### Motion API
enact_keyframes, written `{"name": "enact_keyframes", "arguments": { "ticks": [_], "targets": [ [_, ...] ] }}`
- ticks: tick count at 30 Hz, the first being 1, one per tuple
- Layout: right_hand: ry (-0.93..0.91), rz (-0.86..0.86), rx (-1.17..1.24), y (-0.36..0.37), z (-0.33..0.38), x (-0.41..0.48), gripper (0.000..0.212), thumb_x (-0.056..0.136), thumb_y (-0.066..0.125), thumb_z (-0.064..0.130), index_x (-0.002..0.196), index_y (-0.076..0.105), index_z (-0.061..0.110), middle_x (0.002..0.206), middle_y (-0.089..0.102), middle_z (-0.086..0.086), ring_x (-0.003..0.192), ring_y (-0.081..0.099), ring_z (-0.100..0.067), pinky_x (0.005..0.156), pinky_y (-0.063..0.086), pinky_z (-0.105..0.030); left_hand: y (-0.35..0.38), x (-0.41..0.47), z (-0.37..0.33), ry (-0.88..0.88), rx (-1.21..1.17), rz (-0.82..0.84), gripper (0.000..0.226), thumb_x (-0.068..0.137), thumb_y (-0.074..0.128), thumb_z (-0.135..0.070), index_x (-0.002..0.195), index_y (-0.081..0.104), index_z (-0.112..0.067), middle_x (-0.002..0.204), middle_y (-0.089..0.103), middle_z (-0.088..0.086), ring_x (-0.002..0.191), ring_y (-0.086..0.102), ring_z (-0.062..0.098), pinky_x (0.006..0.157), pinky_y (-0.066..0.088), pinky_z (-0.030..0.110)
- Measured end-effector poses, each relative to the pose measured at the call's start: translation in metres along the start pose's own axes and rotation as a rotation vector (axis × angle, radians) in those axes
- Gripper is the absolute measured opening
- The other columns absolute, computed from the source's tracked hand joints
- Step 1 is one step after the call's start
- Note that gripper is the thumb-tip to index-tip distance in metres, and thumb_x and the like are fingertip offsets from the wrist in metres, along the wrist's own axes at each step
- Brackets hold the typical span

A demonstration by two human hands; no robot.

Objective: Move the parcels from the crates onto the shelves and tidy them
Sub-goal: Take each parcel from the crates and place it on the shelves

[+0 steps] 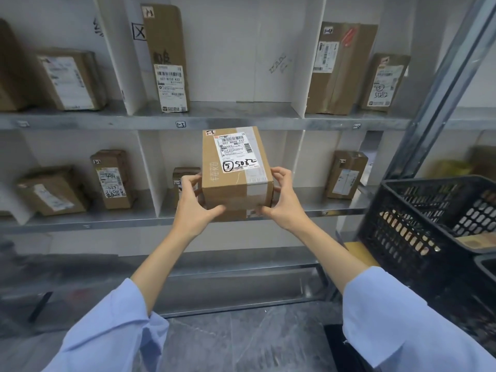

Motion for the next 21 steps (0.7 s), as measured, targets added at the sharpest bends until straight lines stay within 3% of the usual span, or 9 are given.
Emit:
{"name": "enact_keyframes", "arguments": {
  "ticks": [5,8,10,12,14,15,21],
  "targets": [
    [-0.019,-0.002,0.015,0.004,0.002,0.002,0.109,0.072,0.082,-0.002,0.152,0.015,0.03,0.142,0.031,0.021,0.114,0.05,0.002,0.078,0.048,-0.007,-0.006,0.001,0.003,0.057,0.002,-0.003,0.097,0.069,0.086,-0.006,0.146,0.028,-0.021,0.146,0.04,-0.005,0.131,0.044,0.013,0.106,0.042,0.03],
    [-0.041,-0.007,0.0,0.008,0.0,0.003,0.118,0.071,0.083,-0.005,0.156,0.009,0.029,0.146,0.027,0.014,0.113,0.045,0.019,0.076,0.049,-0.009,-0.008,0.002,0.003,0.083,0.043,0.011,0.104,0.07,0.084,-0.005,0.153,0.025,-0.026,0.147,0.037,-0.003,0.131,0.043,0.012,0.107,0.043,0.036],
    [-0.055,-0.021,-0.016,0.012,-0.001,0.003,0.116,0.069,0.085,-0.004,0.155,0.014,0.028,0.149,0.025,0.011,0.119,0.045,0.013,0.08,0.052,-0.012,-0.009,0.002,0.004,0.095,0.048,0.015,0.102,0.07,0.083,-0.005,0.152,0.026,-0.027,0.145,0.037,-0.002,0.129,0.043,0.009,0.107,0.044,0.037],
    [-0.048,-0.025,0.01,0.014,-0.001,0.004,0.112,0.069,0.085,-0.002,0.152,0.019,0.032,0.15,0.027,0.013,0.124,0.048,-0.005,0.082,0.056,-0.022,-0.009,0.002,0.006,0.095,0.027,0.016,0.1,0.07,0.083,-0.003,0.151,0.028,-0.025,0.147,0.036,-0.004,0.127,0.041,0.003,0.104,0.044,0.023],
    [-0.046,-0.021,0.031,0.016,-0.001,0.004,0.107,0.07,0.085,0.0,0.149,0.021,0.032,0.149,0.031,0.014,0.125,0.048,-0.007,0.079,0.054,-0.017,-0.01,0.001,0.008,0.101,0.012,0.021,0.099,0.07,0.083,-0.002,0.15,0.028,-0.023,0.15,0.036,-0.003,0.128,0.04,-0.001,0.098,0.038,0.005],
    [-0.044,-0.015,0.039,0.017,0.0,0.004,0.105,0.071,0.085,0.001,0.149,0.021,0.031,0.149,0.032,0.015,0.125,0.047,-0.004,0.078,0.052,-0.014,-0.011,0.001,0.01,0.104,0.004,0.031,0.099,0.069,0.084,-0.003,0.149,0.029,-0.024,0.15,0.037,-0.004,0.13,0.04,0.0,0.099,0.037,0.005],
    [-0.017,0.012,0.025,0.02,-0.001,0.003,0.103,0.074,0.084,0.005,0.15,0.018,0.026,0.143,0.03,0.025,0.122,0.041,0.008,0.084,0.04,-0.001,-0.014,-0.002,0.015,0.097,0.024,0.047,0.097,0.069,0.087,-0.012,0.145,0.031,-0.03,0.144,0.043,-0.015,0.131,0.042,0.002,0.109,0.039,0.032]
  ]
}}
Point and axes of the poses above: each hand's wrist, its own x-axis towards the middle knuckle, its own y-axis out of the palm, z = x × y, the point moved 2 cm from there along x, towards the middle knuckle
